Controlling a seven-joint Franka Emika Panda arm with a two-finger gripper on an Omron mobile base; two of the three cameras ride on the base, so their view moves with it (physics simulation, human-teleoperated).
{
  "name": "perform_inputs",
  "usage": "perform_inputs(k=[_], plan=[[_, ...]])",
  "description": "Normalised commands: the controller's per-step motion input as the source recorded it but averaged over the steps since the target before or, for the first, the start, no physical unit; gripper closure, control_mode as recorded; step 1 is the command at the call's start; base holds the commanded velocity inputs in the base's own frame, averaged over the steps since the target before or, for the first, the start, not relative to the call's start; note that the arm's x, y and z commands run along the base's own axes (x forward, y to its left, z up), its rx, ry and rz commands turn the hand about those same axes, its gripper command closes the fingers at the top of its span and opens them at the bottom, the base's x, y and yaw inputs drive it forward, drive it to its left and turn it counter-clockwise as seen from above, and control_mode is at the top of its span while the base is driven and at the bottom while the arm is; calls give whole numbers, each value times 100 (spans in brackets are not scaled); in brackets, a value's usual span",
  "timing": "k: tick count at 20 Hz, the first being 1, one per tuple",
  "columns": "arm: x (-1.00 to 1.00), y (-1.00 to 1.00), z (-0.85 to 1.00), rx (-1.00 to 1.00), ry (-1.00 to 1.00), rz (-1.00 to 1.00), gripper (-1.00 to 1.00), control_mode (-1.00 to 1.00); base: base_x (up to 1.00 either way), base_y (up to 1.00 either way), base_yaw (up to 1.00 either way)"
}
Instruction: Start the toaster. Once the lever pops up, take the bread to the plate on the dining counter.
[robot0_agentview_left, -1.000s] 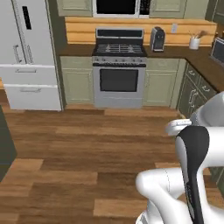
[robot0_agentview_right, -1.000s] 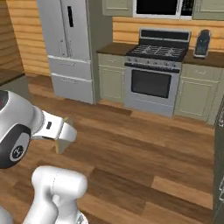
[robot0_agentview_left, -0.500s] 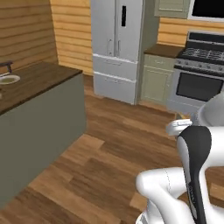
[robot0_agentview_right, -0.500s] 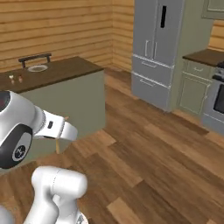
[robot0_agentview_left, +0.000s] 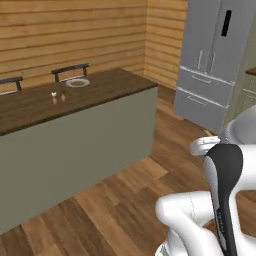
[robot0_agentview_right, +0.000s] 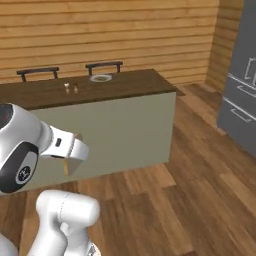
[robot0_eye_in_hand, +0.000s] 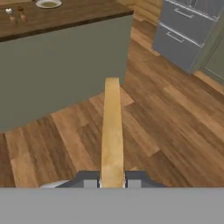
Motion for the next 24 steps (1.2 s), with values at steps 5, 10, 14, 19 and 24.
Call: perform_inputs(k=[5,10,14,19,24], plan=[[0,0,0,0,0,0,100,100,92,-35,54],[0,0,0,0,0,0,100,100,80,-34,56],[0,0,0,0,0,0,100,100,79,-35,54],[0,0,0,0,0,0,100,100,63,-42,45],[0,0,0,0,0,0,100,100,41,-36,16]])
